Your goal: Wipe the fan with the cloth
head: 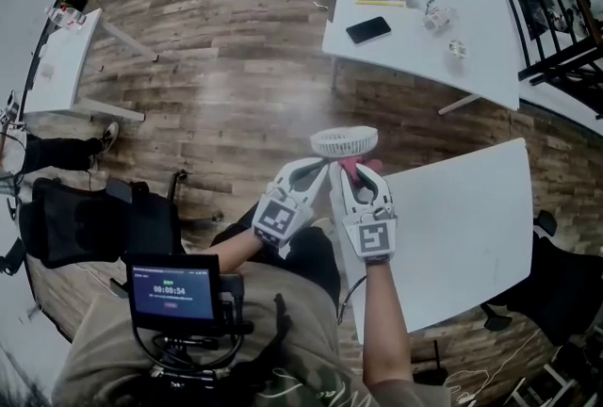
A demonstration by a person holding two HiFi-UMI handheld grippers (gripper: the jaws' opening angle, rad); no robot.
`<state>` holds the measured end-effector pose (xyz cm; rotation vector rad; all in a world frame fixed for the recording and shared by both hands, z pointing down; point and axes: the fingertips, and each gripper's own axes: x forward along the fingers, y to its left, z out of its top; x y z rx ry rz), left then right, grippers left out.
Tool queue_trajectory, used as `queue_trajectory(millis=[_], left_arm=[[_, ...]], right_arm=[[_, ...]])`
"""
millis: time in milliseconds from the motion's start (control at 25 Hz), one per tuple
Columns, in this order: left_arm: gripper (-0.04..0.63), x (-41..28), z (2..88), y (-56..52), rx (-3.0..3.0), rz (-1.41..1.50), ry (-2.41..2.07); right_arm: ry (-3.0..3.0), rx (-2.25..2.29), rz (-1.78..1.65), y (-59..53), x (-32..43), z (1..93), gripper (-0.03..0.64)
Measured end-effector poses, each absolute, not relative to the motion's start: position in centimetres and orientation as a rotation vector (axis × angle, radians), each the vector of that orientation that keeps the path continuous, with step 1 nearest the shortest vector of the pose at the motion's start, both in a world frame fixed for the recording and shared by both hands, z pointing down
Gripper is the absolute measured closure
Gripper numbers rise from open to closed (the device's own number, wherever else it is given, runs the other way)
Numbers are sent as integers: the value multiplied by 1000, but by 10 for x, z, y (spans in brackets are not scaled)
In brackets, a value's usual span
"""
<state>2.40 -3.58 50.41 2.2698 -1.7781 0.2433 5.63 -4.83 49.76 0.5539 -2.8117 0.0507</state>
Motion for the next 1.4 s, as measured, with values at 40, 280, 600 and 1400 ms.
queue_trajectory(millis=[40,280,600,1400], left_arm=[[574,24,503,-35,2274,245,-1767],[574,14,494,-26,2288,212,-1734],[573,10,503,-8,2475,204,-1497],[574,-23,480,-20,2588,102,-1374]], right_arm=[[-2809,541,50,-43,53,496,552],[-2855,733,153,-48,65,476,552],[-2639,1090,67,-44,99,480,552],[-2430,1423,85,-46,67,551,535]])
